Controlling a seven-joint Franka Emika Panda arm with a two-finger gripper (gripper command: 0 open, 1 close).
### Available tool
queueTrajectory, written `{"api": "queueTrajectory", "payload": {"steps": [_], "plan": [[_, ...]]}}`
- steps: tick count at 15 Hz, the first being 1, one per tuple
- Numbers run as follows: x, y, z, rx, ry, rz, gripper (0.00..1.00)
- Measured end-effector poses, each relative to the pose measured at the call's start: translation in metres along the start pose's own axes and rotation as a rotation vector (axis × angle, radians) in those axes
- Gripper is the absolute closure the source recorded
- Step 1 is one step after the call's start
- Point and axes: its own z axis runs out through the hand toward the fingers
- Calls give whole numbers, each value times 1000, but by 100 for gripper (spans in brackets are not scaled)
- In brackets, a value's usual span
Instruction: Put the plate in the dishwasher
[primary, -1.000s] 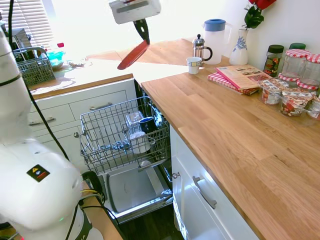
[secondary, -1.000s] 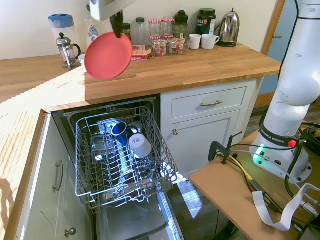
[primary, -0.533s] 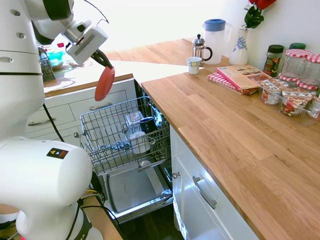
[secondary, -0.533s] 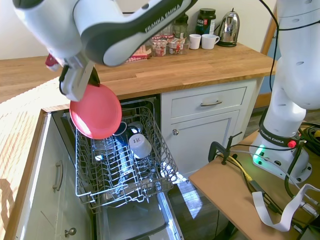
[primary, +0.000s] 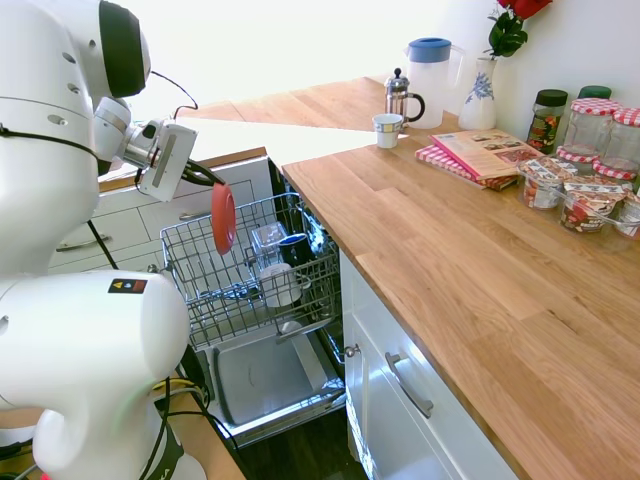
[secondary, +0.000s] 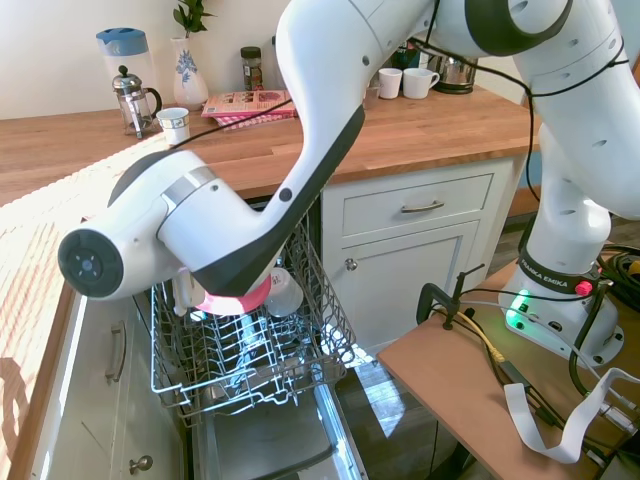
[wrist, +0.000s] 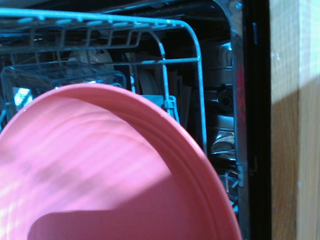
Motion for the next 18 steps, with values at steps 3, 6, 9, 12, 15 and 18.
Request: {"api": "queueTrajectory", "payload": {"steps": [3, 6, 9, 12, 15, 18], "plan": [[-13, -27, -2, 12, -18, -37, 100], [-30, -57, 14, -3, -52, -80, 100], [-37, -69, 11, -20, -87, -106, 0], [-41, -74, 12, -22, -186, -154, 0], [-40, -79, 20, -19, -275, -202, 0], [-44, -78, 21, -20, -403, -271, 0]]}}
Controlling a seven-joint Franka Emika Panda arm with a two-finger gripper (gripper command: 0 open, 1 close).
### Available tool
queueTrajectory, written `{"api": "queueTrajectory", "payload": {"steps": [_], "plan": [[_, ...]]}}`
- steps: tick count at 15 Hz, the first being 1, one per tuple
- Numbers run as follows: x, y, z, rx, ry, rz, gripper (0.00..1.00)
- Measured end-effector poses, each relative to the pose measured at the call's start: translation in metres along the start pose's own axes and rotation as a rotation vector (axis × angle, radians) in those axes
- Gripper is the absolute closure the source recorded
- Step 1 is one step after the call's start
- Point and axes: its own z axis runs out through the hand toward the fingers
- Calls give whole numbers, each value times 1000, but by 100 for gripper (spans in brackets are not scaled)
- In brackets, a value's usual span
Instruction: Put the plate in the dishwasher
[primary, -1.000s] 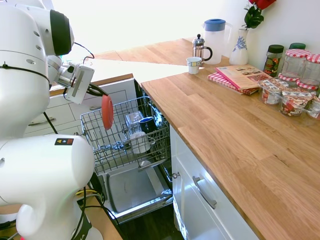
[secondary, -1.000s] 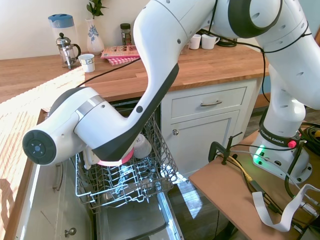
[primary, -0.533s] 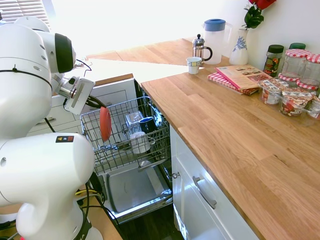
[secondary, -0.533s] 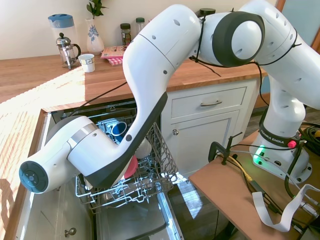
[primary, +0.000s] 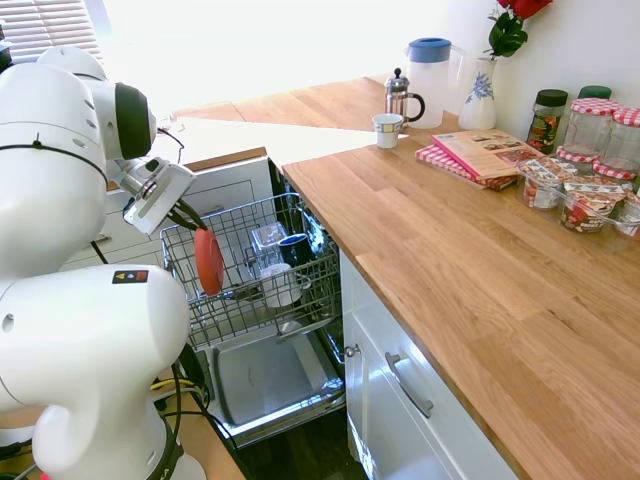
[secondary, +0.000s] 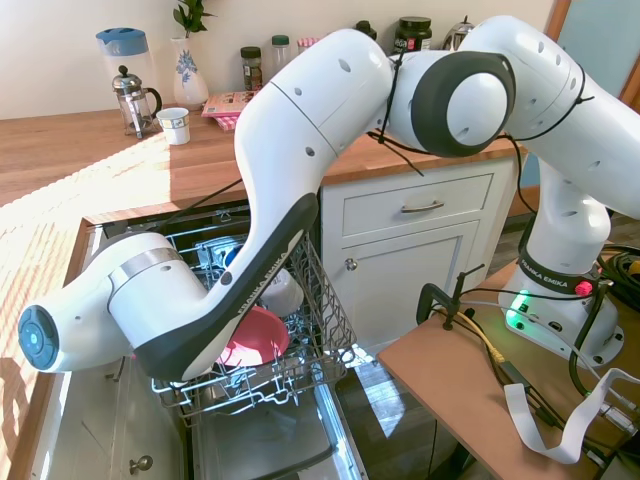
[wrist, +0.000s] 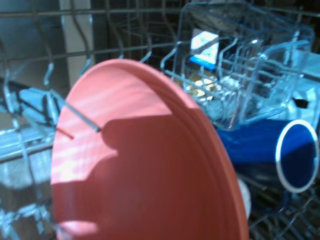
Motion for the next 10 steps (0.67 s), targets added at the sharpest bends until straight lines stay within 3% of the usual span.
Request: {"api": "queueTrajectory", "payload": {"steps": [3, 6, 8, 10], "plan": [[16, 14, 0, 18, -105, -59, 0], [44, 48, -23, 78, -191, -82, 0], [82, 102, -43, 135, -216, -37, 0], [135, 194, -50, 222, -249, 43, 0]]}}
